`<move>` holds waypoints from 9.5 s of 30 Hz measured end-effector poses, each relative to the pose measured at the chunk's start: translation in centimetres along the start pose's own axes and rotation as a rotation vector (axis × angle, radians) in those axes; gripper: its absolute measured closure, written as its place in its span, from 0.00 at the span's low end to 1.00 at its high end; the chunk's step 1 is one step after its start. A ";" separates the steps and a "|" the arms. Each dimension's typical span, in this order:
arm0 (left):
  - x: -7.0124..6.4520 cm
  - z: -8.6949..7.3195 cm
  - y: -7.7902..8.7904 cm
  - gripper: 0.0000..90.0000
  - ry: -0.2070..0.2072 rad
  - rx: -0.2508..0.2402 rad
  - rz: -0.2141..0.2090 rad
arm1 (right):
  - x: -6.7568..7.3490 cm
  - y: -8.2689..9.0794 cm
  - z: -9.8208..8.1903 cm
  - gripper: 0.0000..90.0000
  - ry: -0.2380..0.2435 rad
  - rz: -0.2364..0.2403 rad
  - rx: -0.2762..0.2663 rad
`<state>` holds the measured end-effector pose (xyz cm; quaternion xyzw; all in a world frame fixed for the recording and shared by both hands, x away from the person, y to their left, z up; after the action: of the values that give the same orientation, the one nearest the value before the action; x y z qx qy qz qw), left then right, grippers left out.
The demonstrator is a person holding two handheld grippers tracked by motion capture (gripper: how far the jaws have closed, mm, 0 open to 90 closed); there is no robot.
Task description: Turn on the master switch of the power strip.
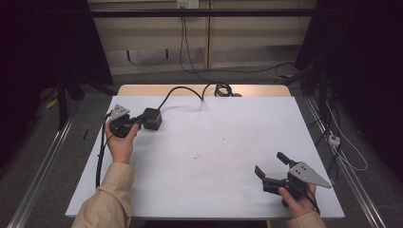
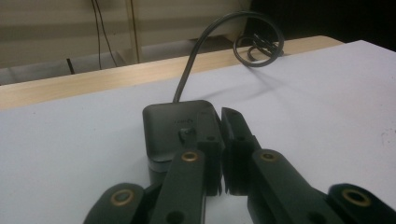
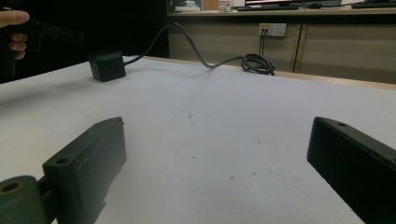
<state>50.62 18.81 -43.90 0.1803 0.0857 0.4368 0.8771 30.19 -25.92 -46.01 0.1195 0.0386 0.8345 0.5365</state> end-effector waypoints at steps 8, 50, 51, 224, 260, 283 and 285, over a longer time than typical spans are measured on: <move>0.2 0.3 -0.5 1.00 -0.019 0.020 0.010 | 0.1 0.0 0.0 0.04 0.001 0.003 0.000; 1.2 0.2 -3.1 1.00 -0.012 0.076 0.051 | -0.2 0.0 -0.1 0.04 -0.019 0.017 0.000; 1.2 0.3 -3.2 1.00 -0.005 0.069 0.051 | -0.2 0.0 -0.1 0.04 -0.018 0.017 0.000; 0.2 -0.3 -4.0 1.00 -0.010 0.098 0.156 | -0.4 0.3 0.2 0.05 -0.009 0.024 -0.012; 0.2 0.5 -3.0 0.94 0.037 0.085 0.124 | -0.2 -0.1 0.2 0.05 -0.002 0.032 -0.008; -1.8 1.5 -2.1 0.59 0.050 0.067 0.040 | -0.1 -0.2 0.2 0.05 0.004 0.038 -0.005; -2.1 1.6 -2.0 0.58 0.044 0.066 0.029 | -0.1 -0.2 0.2 0.05 0.001 0.038 -0.005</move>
<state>51.30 15.65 -43.22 0.2006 0.1165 0.4502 0.8623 30.42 -26.00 -45.91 0.1184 0.0346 0.8447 0.5208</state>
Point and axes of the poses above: each handheld gripper's, and its own axes: y roughly backward along the jaws, z roughly out of its top, x roughly to its left, the point moved 5 cm from there along -y, roughly forward along the jaws, and after that the axes turned 6 degrees about -y, right-handed, at the moved point
